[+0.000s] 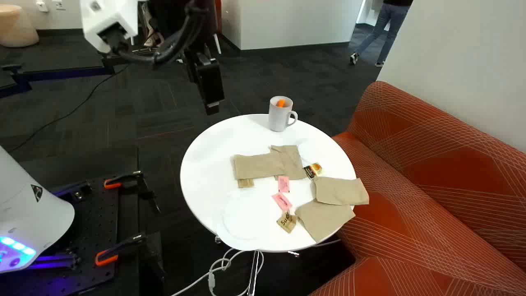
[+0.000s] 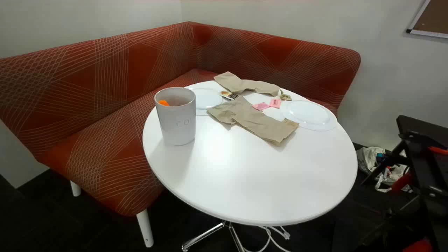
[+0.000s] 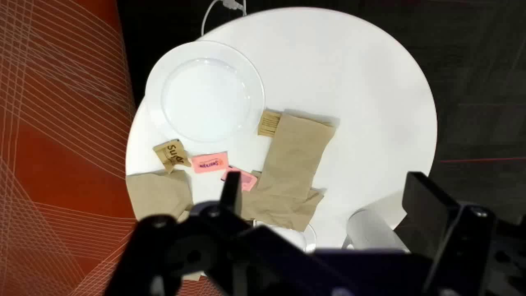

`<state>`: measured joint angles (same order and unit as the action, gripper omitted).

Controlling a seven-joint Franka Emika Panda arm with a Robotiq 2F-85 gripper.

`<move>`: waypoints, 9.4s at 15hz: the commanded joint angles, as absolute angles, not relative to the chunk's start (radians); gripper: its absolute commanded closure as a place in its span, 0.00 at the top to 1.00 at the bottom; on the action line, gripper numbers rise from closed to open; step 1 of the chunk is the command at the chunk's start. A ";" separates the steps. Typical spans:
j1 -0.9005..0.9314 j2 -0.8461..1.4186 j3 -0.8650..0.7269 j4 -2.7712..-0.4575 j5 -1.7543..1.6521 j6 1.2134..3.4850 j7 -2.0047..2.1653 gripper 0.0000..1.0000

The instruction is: Remove the orange marker from the mug and put it on the table

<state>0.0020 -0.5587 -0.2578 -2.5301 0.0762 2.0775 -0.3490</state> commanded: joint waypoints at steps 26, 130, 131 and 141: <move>0.242 0.118 0.022 -2.167 0.449 2.715 -0.812 1.00; -0.002 0.338 0.338 -1.859 0.020 2.839 -0.609 0.05; -0.002 0.294 0.328 -1.898 0.019 2.832 -0.600 0.05; 0.013 0.012 0.207 -2.189 -0.021 2.682 -0.450 0.05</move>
<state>-0.0200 0.0968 0.2655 -2.1003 0.0056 2.7569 -0.5197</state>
